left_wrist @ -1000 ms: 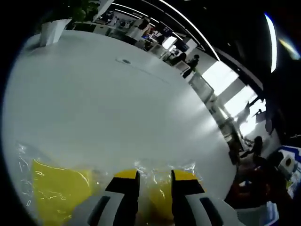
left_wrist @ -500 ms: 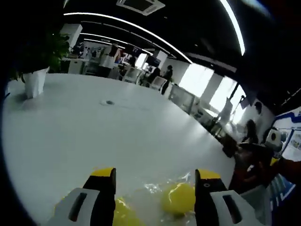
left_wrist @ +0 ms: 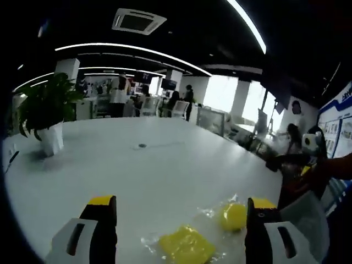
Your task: Compare the silicone blocks by pressing each to a similar depth, holding the contact briefly, and releasing to observe deformation and rebound differences across the visible hardness samples.
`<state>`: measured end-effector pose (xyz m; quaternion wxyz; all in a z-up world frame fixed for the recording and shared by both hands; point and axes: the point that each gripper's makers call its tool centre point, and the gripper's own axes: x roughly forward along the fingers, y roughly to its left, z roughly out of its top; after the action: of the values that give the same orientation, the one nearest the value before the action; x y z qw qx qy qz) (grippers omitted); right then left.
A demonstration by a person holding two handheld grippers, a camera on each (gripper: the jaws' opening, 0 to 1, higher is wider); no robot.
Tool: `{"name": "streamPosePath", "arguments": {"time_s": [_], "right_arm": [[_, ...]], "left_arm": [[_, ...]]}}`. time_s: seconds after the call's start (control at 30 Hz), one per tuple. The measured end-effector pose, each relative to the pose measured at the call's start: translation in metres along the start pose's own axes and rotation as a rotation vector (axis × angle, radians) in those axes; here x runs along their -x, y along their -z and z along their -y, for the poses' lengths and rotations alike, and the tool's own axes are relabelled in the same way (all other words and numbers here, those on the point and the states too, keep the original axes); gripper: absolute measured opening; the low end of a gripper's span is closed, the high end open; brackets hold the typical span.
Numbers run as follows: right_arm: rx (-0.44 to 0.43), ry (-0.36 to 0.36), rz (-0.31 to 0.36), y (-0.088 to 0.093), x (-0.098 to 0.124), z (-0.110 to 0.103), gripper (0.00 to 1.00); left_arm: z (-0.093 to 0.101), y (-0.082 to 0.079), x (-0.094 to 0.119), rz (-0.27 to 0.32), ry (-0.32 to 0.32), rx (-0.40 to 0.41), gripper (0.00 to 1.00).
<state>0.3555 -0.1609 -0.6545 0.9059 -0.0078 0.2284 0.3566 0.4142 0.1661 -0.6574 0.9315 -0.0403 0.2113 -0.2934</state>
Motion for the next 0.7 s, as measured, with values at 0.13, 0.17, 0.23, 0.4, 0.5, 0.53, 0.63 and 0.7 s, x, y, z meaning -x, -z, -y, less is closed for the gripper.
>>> {"name": "streamPosePath", "arguments": {"time_s": [0.13, 0.17, 0.23, 0.4, 0.5, 0.53, 0.63, 0.7], "right_arm": [[0.008, 0.000, 0.024, -0.002, -0.001, -0.001, 0.96], [0.020, -0.004, 0.029, -0.001, -0.003, -0.002, 0.96], [0.036, -0.006, 0.012, 0.003, -0.005, -0.005, 0.96], [0.074, -0.007, -0.003, 0.012, -0.011, -0.008, 0.96], [0.065, -0.007, 0.001, 0.015, -0.013, -0.009, 0.96], [0.068, -0.001, 0.002, 0.016, -0.013, -0.009, 0.96], [0.059, 0.018, -0.005, 0.022, -0.012, -0.005, 0.96], [0.057, 0.028, 0.000, 0.024, -0.011, -0.003, 0.97]], "left_arm": [[-0.005, 0.008, 0.014, -0.026, -0.009, -0.084, 1.00], [-0.005, 0.010, 0.017, -0.022, -0.007, -0.086, 1.00], [-0.005, 0.013, 0.025, -0.012, -0.001, -0.078, 1.00], [-0.010, 0.028, 0.040, 0.006, -0.013, -0.074, 1.00], [-0.015, 0.041, 0.052, 0.003, -0.023, -0.039, 1.00], [-0.017, 0.042, 0.054, 0.009, -0.027, -0.035, 1.00], [-0.017, 0.050, 0.062, 0.001, -0.028, -0.009, 1.00], [-0.018, 0.054, 0.065, -0.003, -0.034, -0.009, 1.00]]}}
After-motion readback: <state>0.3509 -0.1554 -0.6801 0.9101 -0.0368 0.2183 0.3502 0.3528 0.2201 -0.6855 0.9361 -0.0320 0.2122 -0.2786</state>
